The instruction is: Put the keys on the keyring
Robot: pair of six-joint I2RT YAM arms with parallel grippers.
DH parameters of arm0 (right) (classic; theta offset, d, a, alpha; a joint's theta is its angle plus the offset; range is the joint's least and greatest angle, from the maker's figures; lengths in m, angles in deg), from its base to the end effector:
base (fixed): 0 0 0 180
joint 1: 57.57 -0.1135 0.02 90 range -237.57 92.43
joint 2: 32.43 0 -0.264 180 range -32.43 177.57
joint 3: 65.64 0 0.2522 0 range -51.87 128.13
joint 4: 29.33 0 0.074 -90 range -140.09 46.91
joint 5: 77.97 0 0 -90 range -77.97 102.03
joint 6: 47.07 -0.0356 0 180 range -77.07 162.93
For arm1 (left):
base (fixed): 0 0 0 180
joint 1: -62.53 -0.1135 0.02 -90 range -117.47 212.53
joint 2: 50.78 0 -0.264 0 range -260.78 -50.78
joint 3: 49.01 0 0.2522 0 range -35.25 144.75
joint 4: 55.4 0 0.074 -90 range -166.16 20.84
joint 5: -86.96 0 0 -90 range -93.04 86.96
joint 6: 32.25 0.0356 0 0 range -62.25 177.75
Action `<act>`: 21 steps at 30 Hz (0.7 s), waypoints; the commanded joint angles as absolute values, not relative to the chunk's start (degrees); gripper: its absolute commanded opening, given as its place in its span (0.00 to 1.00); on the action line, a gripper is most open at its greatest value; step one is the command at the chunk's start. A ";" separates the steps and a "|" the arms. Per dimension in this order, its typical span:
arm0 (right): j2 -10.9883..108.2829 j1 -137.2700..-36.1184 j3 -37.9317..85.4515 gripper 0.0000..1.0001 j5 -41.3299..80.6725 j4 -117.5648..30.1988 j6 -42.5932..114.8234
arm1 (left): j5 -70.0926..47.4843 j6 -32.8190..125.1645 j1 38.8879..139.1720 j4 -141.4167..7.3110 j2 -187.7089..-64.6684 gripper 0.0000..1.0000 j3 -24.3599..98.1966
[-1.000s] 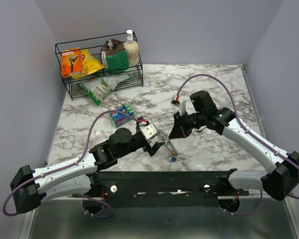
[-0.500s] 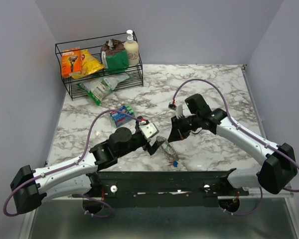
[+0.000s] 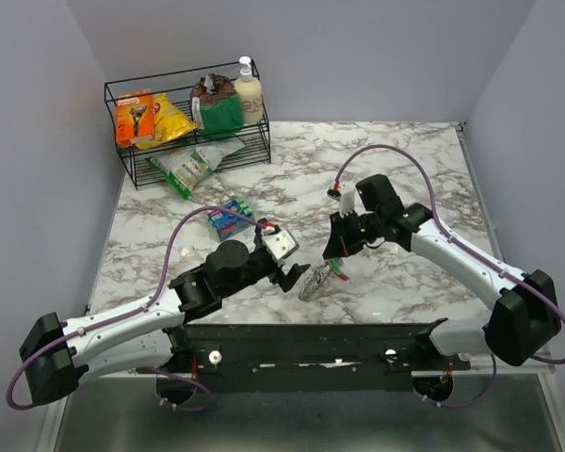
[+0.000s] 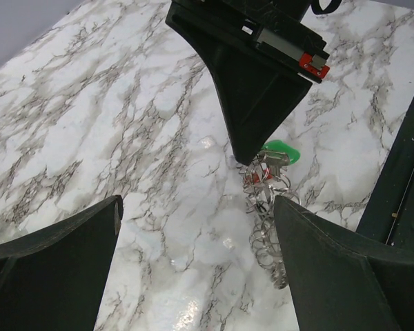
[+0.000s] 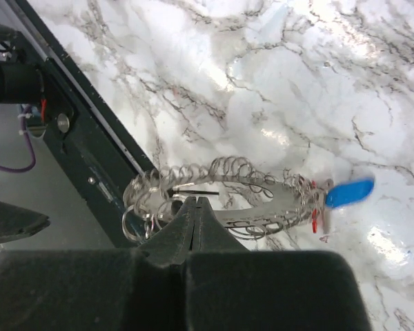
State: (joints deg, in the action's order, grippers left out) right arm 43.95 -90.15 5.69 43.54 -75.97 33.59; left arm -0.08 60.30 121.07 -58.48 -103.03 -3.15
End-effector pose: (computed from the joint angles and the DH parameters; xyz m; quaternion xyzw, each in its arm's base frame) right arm 0.2206 0.1631 0.2660 -0.2704 0.8726 0.3525 0.2032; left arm 0.1149 -0.1842 0.2761 0.3733 0.6654 -0.2859 0.5798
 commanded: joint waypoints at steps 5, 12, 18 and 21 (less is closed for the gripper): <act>48.94 -89.30 8.23 0.01 41.74 -72.01 34.84 | 1.35 59.60 120.71 -56.76 -102.37 0.99 -2.20; 54.65 -89.30 12.46 0.01 44.64 -69.98 35.11 | 2.05 59.69 120.71 -57.55 -101.32 0.99 -2.47; 55.72 -89.30 11.58 0.01 44.46 -67.35 33.79 | 2.41 59.42 120.71 -57.82 -100.79 0.99 -2.91; 55.19 -89.38 10.88 0.04 44.20 -66.38 33.18 | 2.50 59.33 120.63 -57.73 -100.97 0.99 -2.99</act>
